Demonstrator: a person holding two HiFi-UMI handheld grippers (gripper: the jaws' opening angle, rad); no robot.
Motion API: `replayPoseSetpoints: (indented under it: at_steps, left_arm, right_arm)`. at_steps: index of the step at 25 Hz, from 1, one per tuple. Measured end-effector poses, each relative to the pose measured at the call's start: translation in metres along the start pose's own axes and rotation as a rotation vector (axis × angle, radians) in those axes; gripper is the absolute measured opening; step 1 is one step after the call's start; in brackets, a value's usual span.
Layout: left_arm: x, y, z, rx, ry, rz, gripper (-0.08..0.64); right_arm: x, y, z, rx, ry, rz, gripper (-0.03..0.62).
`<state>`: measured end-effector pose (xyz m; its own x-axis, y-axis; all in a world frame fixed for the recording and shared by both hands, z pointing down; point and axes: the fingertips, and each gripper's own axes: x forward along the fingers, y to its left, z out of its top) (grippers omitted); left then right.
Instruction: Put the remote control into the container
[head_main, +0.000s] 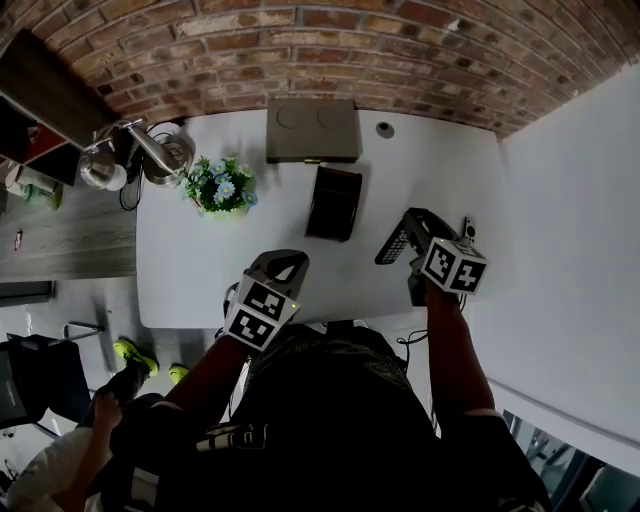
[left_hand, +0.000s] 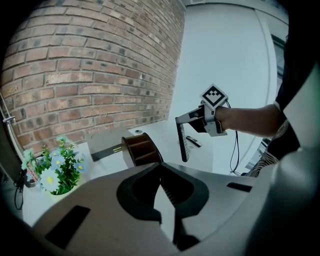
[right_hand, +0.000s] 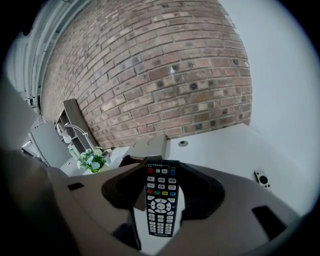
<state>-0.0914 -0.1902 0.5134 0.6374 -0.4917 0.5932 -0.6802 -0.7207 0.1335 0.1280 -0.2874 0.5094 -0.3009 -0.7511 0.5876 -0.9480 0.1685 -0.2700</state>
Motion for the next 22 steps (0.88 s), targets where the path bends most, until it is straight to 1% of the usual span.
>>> replayPoseSetpoints:
  at_steps: [4,15,19,22]
  left_arm:
    - [-0.007,0.005,0.004,-0.009,-0.025,0.023,0.006]
    - [-0.023,0.013,0.002,-0.031,-0.048,0.061,0.005]
    - [-0.029,0.016,-0.001,-0.039,-0.051,0.075,0.005]
    - [-0.034,0.017,-0.004,-0.046,-0.053,0.086,0.005]
  right_arm:
    - [-0.009,0.027,0.025,-0.023,-0.056,0.049,0.216]
    - [0.004,0.088,0.077,-0.058,-0.137,0.141,0.216]
    - [0.019,0.104,0.097,-0.049,-0.181,0.152,0.216]
    - [0.031,0.110,0.108,-0.038,-0.217,0.141,0.216]
